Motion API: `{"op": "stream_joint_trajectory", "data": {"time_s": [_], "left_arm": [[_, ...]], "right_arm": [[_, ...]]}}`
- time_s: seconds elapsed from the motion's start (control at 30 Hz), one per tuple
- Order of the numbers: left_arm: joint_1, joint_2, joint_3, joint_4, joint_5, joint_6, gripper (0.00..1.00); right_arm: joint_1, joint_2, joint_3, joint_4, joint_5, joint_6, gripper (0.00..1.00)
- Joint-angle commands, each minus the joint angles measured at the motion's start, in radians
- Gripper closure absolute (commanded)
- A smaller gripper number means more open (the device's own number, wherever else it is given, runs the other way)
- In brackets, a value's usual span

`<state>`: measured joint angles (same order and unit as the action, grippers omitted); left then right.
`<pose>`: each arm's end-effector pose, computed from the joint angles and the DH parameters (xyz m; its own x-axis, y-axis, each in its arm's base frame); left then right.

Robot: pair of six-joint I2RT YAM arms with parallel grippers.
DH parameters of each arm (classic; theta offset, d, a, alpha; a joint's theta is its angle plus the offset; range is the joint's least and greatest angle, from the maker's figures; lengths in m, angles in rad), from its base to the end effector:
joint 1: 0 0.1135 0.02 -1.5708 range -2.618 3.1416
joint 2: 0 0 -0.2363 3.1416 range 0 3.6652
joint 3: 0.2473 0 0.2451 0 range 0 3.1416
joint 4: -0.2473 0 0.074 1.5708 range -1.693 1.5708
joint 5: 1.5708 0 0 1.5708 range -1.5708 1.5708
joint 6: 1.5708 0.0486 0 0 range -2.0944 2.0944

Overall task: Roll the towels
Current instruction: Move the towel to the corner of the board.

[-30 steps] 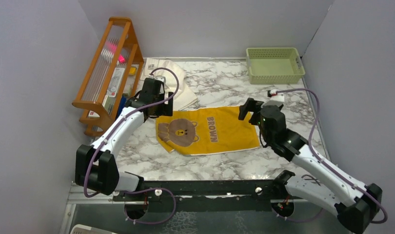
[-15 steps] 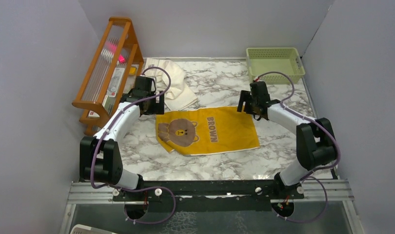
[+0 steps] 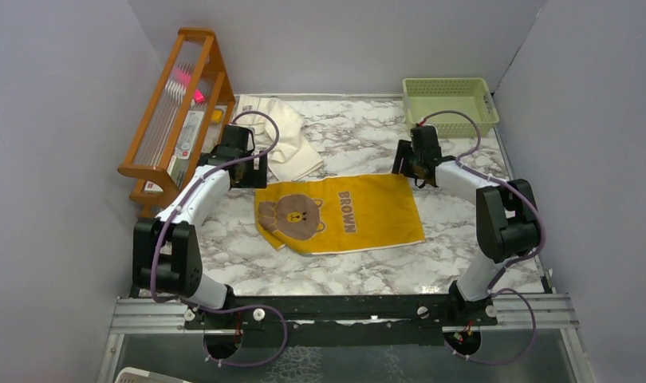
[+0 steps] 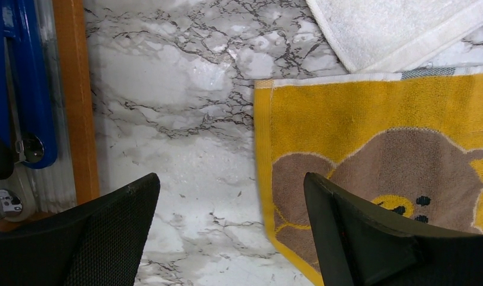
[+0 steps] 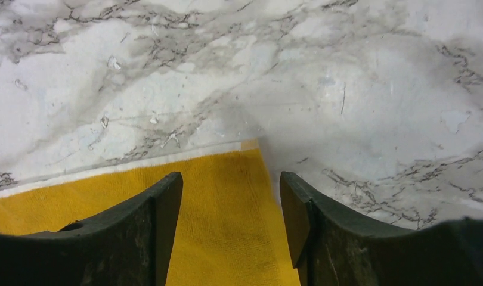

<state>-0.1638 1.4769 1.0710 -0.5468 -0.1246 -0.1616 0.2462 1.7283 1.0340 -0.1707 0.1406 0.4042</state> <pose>0.3075 -0.0447 0.2104 -0.8082 -0.0282 -0.5882 -0.0398 0.9992 0.0067 0.3482 0.0805 0.1480 -0.7389 0.2158 -0.6383 0.1495 0.9762 0.1570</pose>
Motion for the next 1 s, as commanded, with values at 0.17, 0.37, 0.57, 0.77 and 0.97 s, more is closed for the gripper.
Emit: {"op": "stream_joint_trajectory", "data": {"time_s": [0.17,0.37,0.57,0.77,0.97], "left_arm": [[-0.021,0.077,0.121,0.003,0.068,-0.038,0.24],[-0.088,0.325,0.401,-0.012,0.014,-0.074,0.3],[-0.128,0.574,0.638,-0.023,-0.061,-0.113,0.38],[-0.162,0.816,0.861,-0.033,0.006,-0.141,0.48],[-0.172,1.088,1.266,-0.076,0.057,-0.171,0.51]], "right_arm": [[-0.013,0.074,0.047,0.057,0.013,-0.019,0.52],[-0.013,0.063,0.031,0.088,-0.05,-0.007,0.51],[-0.016,0.022,0.004,0.096,-0.067,-0.028,0.5],[-0.021,-0.066,-0.04,0.117,-0.105,-0.02,0.5],[-0.028,-0.08,-0.038,0.096,-0.091,-0.024,0.5]]}}
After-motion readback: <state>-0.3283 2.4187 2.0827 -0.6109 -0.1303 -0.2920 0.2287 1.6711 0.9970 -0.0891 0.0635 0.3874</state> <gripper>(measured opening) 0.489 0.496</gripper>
